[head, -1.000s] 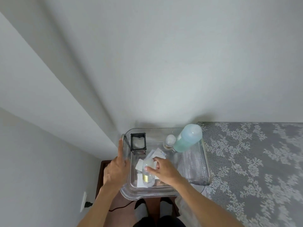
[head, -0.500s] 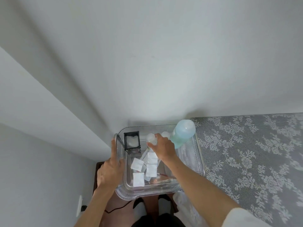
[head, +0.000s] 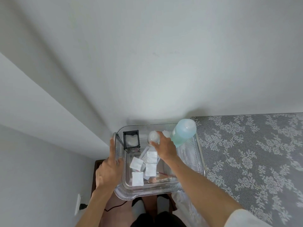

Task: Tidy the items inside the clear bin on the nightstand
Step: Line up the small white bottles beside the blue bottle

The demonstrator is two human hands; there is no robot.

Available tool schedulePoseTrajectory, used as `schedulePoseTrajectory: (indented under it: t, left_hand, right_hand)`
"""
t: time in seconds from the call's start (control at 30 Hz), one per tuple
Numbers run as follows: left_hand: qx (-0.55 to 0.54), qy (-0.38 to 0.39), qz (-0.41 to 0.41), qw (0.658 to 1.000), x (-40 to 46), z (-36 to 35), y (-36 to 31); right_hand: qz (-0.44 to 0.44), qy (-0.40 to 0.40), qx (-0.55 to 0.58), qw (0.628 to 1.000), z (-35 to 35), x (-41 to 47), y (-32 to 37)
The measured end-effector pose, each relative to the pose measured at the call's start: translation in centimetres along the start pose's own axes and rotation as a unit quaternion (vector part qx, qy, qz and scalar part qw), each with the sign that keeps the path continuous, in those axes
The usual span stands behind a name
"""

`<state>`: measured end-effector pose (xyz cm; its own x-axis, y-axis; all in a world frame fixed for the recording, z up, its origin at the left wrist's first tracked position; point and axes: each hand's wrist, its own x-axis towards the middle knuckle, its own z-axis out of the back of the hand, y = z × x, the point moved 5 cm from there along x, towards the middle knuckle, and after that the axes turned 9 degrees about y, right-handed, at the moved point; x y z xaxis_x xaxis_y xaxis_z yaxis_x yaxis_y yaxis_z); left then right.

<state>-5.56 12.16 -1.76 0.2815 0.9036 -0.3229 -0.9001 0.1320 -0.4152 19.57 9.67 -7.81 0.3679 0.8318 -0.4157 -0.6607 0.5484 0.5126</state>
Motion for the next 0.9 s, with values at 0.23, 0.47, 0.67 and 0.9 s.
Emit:
schedulePoseTrajectory:
  t: [0.23,0.47,0.67,0.9]
  left_hand:
    - [-0.008,-0.078,-0.063,0.995,-1.0,1.6,-1.2]
    - [0.020,-0.195,-0.152,0.969,-4.4,-0.5,-2.9]
    - [-0.119,0.100,0.031,0.987,-1.0,-7.8,-2.9]
    - [-0.065,0.159,0.124,0.977,1.8,-12.8,-0.7]
  right_hand:
    - [0.086,0.020,0.063,0.994,0.9,-3.6,0.4]
    - [0.109,0.069,0.017,0.991,-1.0,-6.4,-3.1]
    - [0.084,0.068,0.018,0.994,-3.6,-4.5,-4.7]
    - [0.075,0.073,0.003,0.995,-6.0,-2.2,-5.6]
